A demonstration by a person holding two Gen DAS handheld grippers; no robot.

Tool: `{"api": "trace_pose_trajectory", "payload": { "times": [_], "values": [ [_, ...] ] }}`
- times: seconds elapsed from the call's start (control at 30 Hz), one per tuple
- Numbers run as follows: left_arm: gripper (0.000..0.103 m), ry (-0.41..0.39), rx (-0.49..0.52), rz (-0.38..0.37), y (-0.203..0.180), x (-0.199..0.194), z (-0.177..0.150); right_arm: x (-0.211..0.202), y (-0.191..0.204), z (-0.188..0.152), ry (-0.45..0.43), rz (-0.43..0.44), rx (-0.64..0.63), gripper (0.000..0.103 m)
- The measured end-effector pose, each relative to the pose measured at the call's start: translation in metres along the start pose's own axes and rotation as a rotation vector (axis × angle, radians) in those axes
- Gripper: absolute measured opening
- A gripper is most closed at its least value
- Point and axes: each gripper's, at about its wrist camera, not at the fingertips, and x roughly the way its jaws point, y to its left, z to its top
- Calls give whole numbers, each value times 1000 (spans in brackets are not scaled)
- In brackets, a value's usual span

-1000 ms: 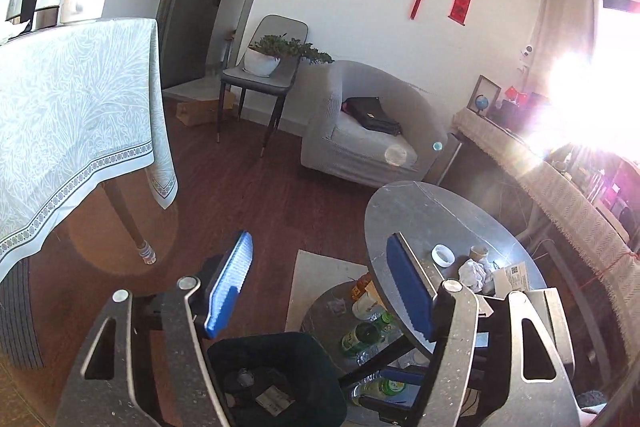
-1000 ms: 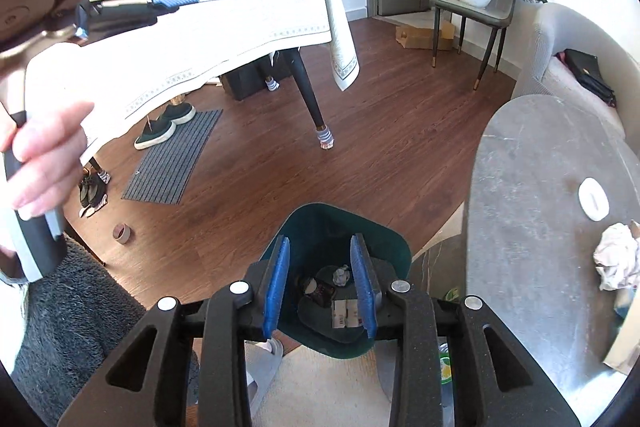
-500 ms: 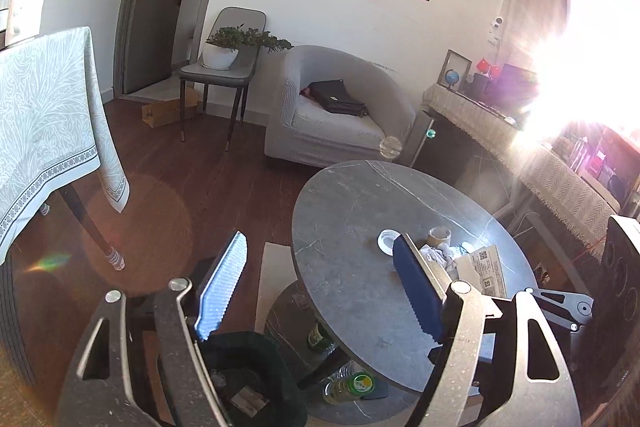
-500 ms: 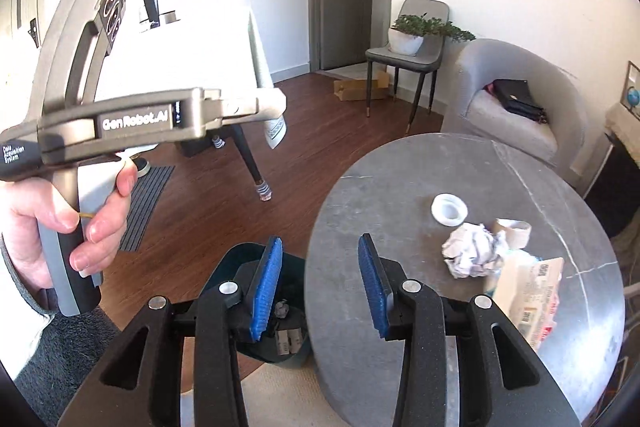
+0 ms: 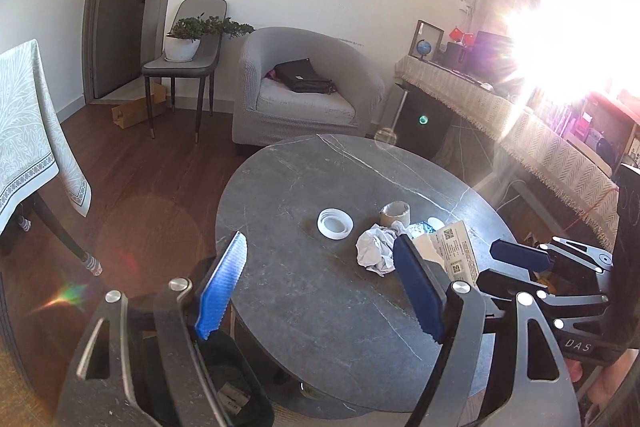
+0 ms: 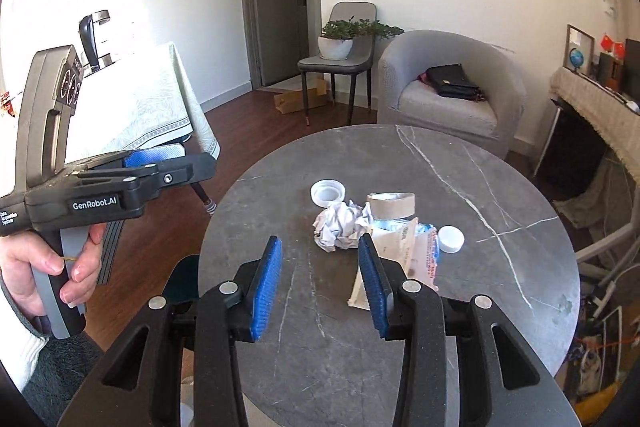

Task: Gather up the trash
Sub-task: 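Bring both tools back to the table, right tool toward the white barcode box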

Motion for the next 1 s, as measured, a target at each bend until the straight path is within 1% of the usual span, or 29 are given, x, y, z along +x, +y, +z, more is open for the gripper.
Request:
{"api": "trace_pose_trajectory", "payload": {
  "times": [0.17, 0.33, 0.43, 0.6, 0.7, 0.87, 0.9, 0.97, 1.0],
  "values": [
    [78, 23, 30, -16, -16, 13, -4, 1, -23, -10, 10, -33, 38, 40],
    [78, 49, 57, -24, -28, 24, -7, 11, -37, -17, 31, -38, 66, 39],
    [78, 62, 68, -31, -35, 30, -10, 19, -42, -20, 45, -20, 84, 33],
    [78, 108, 97, -17, -46, 46, -17, 32, -47, -26, 64, -3, 107, 28],
    [78, 136, 116, -10, -52, 56, -21, 44, -49, -27, 78, 1, 116, 24],
    [78, 174, 152, 3, -64, 74, -28, 60, -52, -27, 95, 0, 127, 19],
    [78, 179, 159, 11, -65, 77, -29, 62, -53, -27, 99, 5, 132, 16],
    [78, 198, 165, 24, -65, 84, -31, 66, -53, -27, 104, 6, 134, 14],
    [78, 208, 162, 30, -65, 88, -32, 68, -53, -27, 109, -3, 128, 10]
  ]
}}
